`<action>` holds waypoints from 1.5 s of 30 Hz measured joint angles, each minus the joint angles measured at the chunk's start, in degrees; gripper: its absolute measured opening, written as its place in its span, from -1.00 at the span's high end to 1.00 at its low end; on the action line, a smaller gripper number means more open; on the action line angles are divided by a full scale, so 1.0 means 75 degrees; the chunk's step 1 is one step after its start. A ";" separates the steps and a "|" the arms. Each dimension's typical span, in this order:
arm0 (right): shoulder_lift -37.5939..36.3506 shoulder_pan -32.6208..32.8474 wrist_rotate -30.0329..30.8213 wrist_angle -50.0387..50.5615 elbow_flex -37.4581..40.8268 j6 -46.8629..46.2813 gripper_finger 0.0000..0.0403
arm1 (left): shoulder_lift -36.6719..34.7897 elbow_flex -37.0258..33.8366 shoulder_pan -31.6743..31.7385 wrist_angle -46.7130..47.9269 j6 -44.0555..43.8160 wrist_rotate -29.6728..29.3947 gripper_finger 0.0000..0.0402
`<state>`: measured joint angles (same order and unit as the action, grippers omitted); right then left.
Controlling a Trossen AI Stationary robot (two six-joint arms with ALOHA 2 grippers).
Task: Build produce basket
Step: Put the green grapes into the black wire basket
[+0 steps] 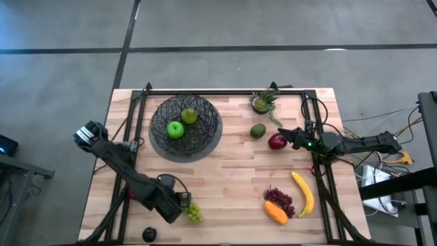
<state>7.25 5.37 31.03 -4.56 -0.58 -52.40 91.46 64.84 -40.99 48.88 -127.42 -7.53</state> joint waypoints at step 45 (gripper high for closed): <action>-0.0003 0.0000 0.0006 0.0000 0.0000 0.0067 0.96 | -0.1300 -0.2438 0.0253 -0.4121 0.1398 -0.0477 0.95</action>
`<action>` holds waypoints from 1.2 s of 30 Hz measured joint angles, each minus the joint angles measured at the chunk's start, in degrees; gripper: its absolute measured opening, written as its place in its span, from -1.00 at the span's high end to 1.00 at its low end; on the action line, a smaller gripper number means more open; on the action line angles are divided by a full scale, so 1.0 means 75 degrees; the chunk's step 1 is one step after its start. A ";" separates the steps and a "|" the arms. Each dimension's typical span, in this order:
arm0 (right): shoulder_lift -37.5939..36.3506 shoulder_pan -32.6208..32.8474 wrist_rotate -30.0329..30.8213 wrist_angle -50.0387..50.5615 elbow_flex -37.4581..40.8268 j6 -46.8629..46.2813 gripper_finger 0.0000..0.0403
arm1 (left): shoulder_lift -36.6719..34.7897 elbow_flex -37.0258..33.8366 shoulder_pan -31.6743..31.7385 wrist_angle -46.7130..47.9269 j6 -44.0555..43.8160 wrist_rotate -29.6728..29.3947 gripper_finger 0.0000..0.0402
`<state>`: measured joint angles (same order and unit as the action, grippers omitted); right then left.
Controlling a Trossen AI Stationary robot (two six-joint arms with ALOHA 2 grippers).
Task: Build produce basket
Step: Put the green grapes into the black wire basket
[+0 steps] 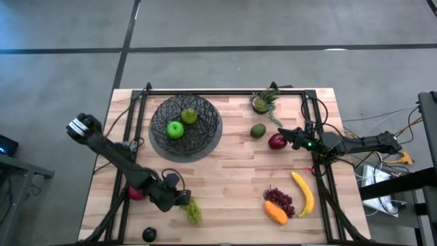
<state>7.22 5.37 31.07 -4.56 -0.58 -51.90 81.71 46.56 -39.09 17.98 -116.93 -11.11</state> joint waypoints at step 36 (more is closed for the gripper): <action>0.0006 0.0000 0.0005 -0.0032 0.0000 0.0090 0.96 | -0.2245 0.1560 0.5321 0.2385 0.7051 -0.2213 0.95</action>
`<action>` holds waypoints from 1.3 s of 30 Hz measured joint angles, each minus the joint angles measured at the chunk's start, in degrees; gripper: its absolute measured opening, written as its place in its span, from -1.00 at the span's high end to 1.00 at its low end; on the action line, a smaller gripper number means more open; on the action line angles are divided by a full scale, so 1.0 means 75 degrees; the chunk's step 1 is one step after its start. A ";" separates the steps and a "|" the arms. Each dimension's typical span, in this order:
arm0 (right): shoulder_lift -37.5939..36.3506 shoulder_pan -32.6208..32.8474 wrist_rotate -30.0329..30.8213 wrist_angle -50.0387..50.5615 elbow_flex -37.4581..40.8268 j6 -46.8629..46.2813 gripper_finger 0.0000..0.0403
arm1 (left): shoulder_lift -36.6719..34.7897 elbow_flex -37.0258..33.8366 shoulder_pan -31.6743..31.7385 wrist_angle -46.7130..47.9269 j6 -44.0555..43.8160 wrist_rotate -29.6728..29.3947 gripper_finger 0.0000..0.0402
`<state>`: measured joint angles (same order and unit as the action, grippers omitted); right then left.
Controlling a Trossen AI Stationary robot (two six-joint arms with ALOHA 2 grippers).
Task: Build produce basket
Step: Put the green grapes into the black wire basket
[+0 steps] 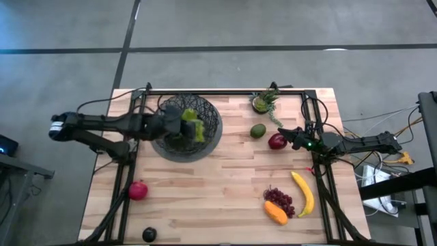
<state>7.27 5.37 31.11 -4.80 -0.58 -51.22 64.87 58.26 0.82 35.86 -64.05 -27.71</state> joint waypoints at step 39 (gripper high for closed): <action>0.0003 0.0000 -0.0001 0.0000 0.0000 -0.0382 0.96 | -0.0036 -0.2565 0.2037 0.0082 0.0200 -0.1404 0.75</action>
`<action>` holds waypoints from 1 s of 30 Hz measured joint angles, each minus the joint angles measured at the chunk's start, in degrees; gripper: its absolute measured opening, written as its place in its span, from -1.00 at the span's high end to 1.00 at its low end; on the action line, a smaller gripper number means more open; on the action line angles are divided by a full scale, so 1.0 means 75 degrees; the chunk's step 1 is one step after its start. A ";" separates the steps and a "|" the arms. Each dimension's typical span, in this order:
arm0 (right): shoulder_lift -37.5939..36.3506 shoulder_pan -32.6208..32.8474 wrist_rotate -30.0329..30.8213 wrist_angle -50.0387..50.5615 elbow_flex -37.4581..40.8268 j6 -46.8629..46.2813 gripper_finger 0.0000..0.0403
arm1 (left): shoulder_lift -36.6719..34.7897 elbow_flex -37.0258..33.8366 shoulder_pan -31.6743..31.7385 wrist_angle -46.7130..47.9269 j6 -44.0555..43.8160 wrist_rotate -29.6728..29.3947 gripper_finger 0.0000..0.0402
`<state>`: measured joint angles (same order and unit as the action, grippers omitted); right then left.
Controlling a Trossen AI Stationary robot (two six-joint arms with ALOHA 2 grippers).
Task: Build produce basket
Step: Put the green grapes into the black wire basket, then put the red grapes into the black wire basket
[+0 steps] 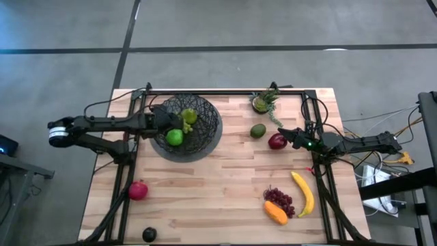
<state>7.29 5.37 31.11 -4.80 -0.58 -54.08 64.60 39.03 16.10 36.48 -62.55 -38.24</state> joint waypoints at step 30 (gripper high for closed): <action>0.1288 0.0000 -0.1770 0.4036 -0.2885 0.0776 0.96 | -0.0113 0.2378 -0.1959 -0.1460 0.3183 0.1003 0.21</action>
<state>16.95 5.37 17.83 25.47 -22.22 -48.26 63.75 56.86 1.41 25.53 -38.68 -30.72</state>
